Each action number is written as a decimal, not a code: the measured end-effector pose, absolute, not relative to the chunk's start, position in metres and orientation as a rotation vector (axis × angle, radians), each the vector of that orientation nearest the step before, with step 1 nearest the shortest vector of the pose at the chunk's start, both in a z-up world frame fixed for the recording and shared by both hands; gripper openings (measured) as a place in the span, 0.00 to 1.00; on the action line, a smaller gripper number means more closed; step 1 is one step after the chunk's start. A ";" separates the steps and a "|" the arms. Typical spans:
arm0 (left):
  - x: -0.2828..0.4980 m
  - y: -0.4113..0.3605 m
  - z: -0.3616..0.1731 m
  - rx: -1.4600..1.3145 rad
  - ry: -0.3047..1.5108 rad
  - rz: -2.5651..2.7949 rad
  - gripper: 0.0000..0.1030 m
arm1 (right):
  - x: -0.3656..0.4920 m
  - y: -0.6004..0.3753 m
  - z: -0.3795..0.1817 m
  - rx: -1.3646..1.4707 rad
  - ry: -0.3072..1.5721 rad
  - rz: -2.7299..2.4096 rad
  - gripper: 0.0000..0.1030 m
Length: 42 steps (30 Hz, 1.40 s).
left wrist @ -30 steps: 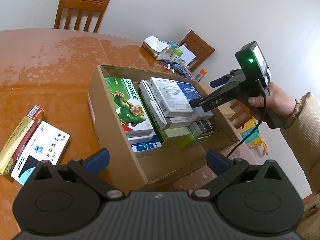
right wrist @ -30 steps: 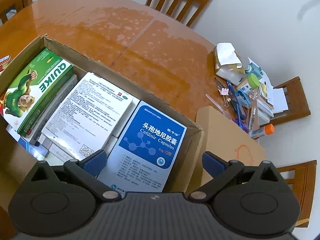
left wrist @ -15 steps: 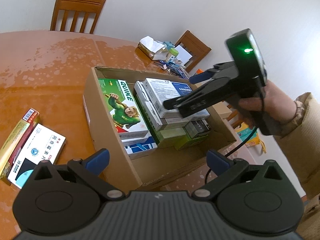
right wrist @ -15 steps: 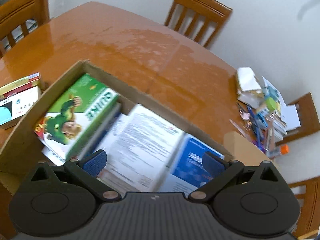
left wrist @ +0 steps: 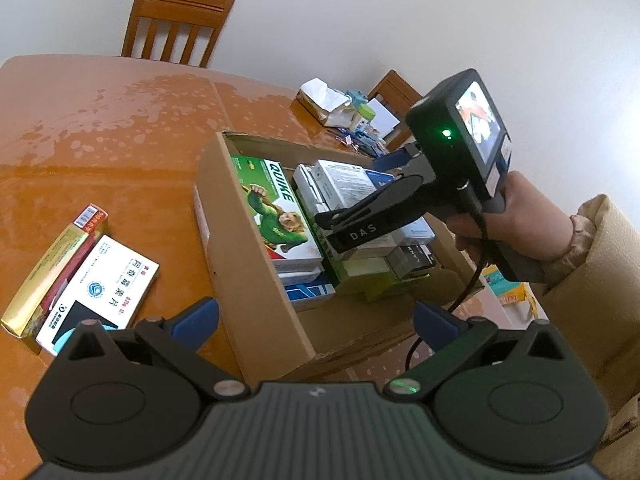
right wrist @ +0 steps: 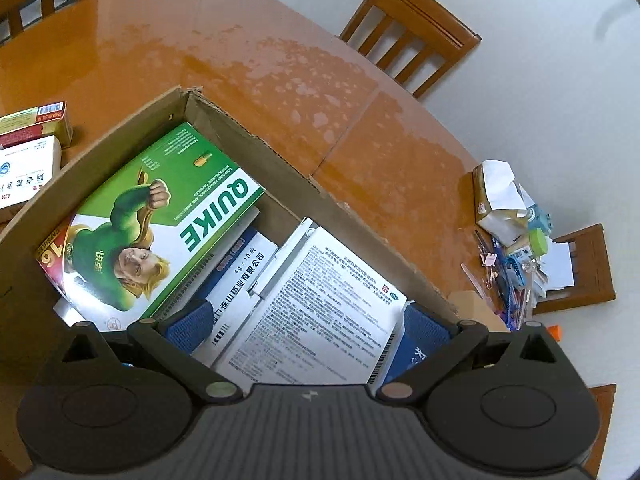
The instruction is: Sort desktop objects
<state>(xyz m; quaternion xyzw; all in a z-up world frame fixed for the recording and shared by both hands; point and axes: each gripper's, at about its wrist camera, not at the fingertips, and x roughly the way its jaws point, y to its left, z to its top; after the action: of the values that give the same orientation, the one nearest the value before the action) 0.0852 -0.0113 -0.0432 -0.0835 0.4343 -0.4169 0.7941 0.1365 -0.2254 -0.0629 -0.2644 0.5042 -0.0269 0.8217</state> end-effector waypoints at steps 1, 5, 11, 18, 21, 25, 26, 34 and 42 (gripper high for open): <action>0.085 -0.011 -0.043 -0.180 0.932 -0.897 1.00 | 0.136 -0.225 -0.061 -0.559 1.066 -0.062 1.00; 0.085 -0.011 -0.043 -0.178 0.929 -0.905 1.00 | 0.130 -0.222 -0.044 -0.449 1.051 -0.004 1.00; 0.086 -0.009 -0.043 -0.178 0.928 -0.910 1.00 | 0.109 -0.197 -0.042 -0.486 1.066 0.179 1.00; 0.084 -0.007 -0.044 -0.172 0.933 -0.913 1.00 | 0.105 -0.171 -0.065 -0.671 1.057 0.276 1.00; 0.085 -0.005 -0.046 -0.176 0.940 -0.904 1.00 | 0.102 -0.158 -0.072 -0.812 1.017 0.329 1.00; 0.086 -0.002 -0.048 -0.185 0.943 -0.895 1.00 | 0.105 -0.153 -0.080 -0.899 1.014 0.380 1.00; 0.086 -0.002 -0.048 -0.187 0.943 -0.893 1.00 | 0.106 -0.153 -0.082 -0.905 1.017 0.390 1.00; 0.091 0.003 -0.051 -0.206 0.947 -0.874 1.00 | 0.120 -0.153 -0.096 -0.874 1.037 0.387 1.00; 0.095 0.000 -0.051 -0.204 0.944 -0.884 1.00 | 0.124 -0.169 -0.092 -0.754 1.081 0.350 1.00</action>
<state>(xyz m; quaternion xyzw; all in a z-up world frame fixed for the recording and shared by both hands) 0.0952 0.0001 -0.0513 -0.0949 0.4391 -0.4113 0.7931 0.1237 -0.1694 -0.0920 -0.3486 0.4994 0.1615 0.7765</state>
